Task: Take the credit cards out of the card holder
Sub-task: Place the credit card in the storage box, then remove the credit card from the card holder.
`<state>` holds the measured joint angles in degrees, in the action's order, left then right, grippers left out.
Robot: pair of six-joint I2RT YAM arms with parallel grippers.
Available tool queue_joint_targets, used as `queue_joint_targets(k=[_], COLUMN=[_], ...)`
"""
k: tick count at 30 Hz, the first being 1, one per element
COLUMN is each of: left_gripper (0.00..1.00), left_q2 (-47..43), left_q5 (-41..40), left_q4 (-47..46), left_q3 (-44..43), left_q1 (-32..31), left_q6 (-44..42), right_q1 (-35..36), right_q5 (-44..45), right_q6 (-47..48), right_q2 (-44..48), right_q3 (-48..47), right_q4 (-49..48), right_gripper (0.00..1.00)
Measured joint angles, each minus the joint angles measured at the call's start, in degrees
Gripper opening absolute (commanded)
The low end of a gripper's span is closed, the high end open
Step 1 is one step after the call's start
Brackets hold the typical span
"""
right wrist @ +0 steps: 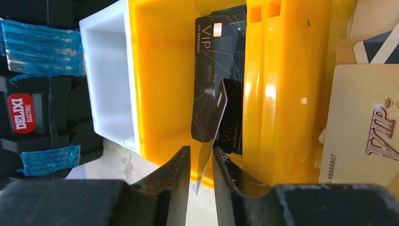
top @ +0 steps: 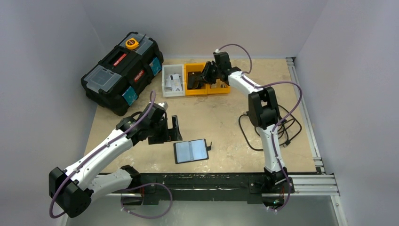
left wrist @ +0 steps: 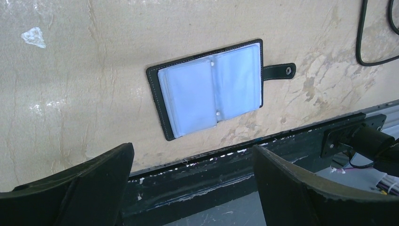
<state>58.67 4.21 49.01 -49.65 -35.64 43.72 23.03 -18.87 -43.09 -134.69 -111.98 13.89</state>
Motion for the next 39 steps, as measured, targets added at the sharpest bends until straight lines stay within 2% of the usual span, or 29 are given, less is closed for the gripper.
queue_joint_targets(k=[6, 13, 20, 25, 32, 39], left_gripper=[0.97, 0.98, 0.98, 0.98, 0.98, 0.98], left_q2=[0.0, 0.02, 1.16, 2.64, 4.42, 5.09], left_q5=[0.0, -0.22, -0.94, -0.9, 0.72, 2.1], left_q4=[-0.02, -0.04, -0.09, -0.57, -1.86, -2.75], left_q3=[0.04, 0.04, 0.04, 0.33, 2.23, 3.32], left_q1=[0.0, 0.07, 1.99, 4.74, 7.98, 9.4], left_q6=[0.02, 0.02, 0.09, 0.17, 0.15, 0.2], right_q1=[0.0, 0.11, 1.29, 6.12, 16.59, 28.13], right_q5=[0.17, 3.15, 6.08, 7.93, 10.54, 14.38], right_q6=[-0.13, 0.96, 2.45, 1.97, -0.87, -5.53], right_q2=[-0.24, 3.63, 24.33, 40.59, 49.9, 50.23], right_q3=[-3.15, -1.81, 20.0, 38.73, 52.61, 58.86], right_q4=[2.29, 5.51, 4.57, 1.18, -0.39, -2.84], right_gripper=[0.52, 0.58, 0.59, 0.58, 0.56, 0.53])
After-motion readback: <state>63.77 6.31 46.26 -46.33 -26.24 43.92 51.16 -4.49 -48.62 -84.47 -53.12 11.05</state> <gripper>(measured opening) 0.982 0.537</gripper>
